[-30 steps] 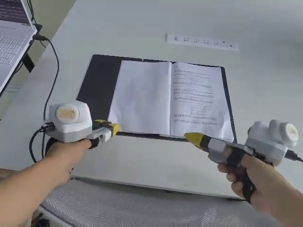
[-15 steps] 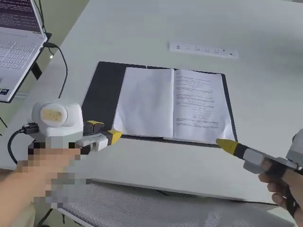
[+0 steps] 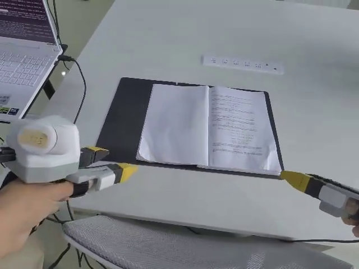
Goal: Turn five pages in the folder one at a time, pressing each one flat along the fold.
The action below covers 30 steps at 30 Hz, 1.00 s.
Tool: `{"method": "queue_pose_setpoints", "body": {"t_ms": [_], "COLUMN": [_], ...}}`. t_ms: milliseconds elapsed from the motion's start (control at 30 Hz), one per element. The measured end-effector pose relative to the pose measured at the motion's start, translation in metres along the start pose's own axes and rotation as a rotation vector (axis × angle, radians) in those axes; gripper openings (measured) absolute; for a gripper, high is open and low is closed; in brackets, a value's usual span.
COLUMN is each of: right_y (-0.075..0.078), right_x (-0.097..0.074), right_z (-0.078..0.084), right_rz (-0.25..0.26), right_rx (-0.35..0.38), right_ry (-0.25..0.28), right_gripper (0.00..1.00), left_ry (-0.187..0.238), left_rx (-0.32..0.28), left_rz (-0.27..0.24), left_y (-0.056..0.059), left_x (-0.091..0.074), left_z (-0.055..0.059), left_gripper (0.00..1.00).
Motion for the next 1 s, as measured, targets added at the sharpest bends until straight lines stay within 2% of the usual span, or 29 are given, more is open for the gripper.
{"method": "queue_pose_setpoints", "body": {"t_ms": [200,367,567,833,1000], "right_y": [-0.001,0.006,0.013,0.018,0.023], "right_x": [-0.002,-0.005,-0.006,-0.003,0.003], "right_z": [0.001,-0.003,0.000,0.003,0.004], "right_rz": [-0.006,0.014,0.033,0.037,0.040], "right_rx": [-0.016,0.002,0.006,0.001,0.014], "right_ry": [-0.005,0.018,0.015,0.005,0.021], "right_gripper": [0.44,0.43,0.43,0.43,0.43], "left_ry": [-0.007,-0.024,-0.036,-0.041,-0.018], "left_rx": [-0.008,-0.005,0.003,0.023,0.030], "left_rz": [-0.001,-0.004,-0.003,0.026,0.048], "left_y": [-0.002,-0.003,-0.004,0.010,0.022], "left_x": [-0.001,-0.002,0.001,0.022,0.046], "left_z": [0.002,0.008,0.010,0.007,0.005], "left_gripper": [0.45,0.46,0.46,0.46,0.48]}}
Point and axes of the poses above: the centre of the closed fingertips' face, and the gripper's own axes: x roughly forward along the fingers, y roughly to its right, z roughly out of its underside, the point moved 2 cm from there along -x, roughly backward along the fingers, and after that the axes turned 15 degrees about y, right-handed, at the moved point
